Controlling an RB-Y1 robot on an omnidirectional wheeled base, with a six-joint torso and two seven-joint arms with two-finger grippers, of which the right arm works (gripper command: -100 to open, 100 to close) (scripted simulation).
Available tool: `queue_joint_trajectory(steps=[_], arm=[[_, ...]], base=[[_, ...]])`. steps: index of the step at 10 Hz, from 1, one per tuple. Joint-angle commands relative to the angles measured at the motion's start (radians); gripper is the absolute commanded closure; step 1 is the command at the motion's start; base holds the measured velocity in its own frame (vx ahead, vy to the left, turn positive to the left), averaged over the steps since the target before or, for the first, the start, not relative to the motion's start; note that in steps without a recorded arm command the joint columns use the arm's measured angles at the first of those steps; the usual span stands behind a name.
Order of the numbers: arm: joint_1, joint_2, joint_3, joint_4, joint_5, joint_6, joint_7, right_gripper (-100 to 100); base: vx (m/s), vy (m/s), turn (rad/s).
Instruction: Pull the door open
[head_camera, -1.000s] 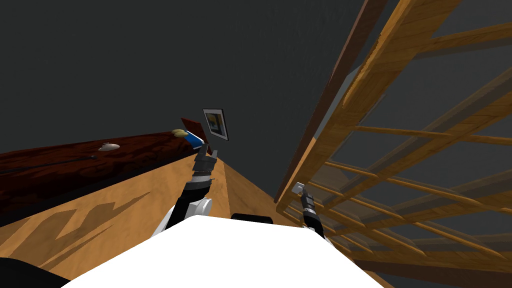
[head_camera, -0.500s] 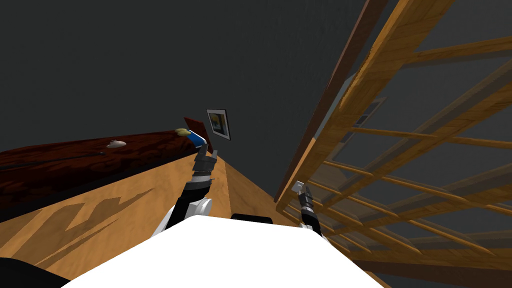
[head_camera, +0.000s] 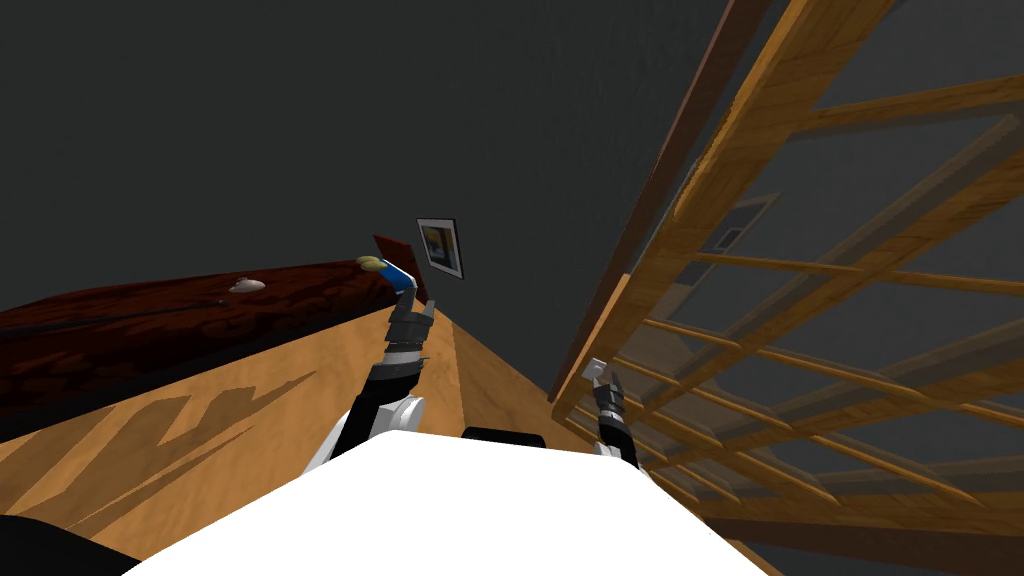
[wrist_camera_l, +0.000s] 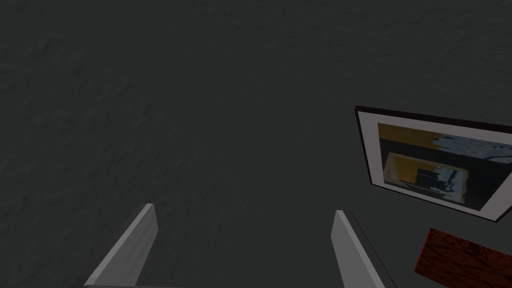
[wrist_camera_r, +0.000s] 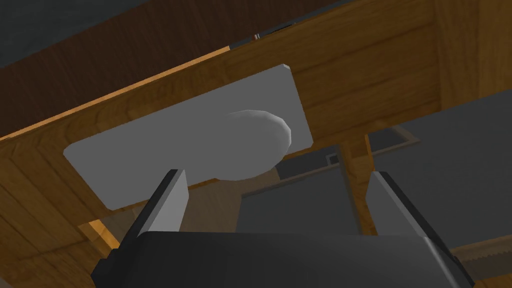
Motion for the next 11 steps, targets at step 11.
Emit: queue_joint_trajectory(steps=[11], arm=[[-0.027,0.031,0.046,-0.003,-0.117,0.008,-0.28,-100]], base=[[-0.053,-0.006,0.027]])
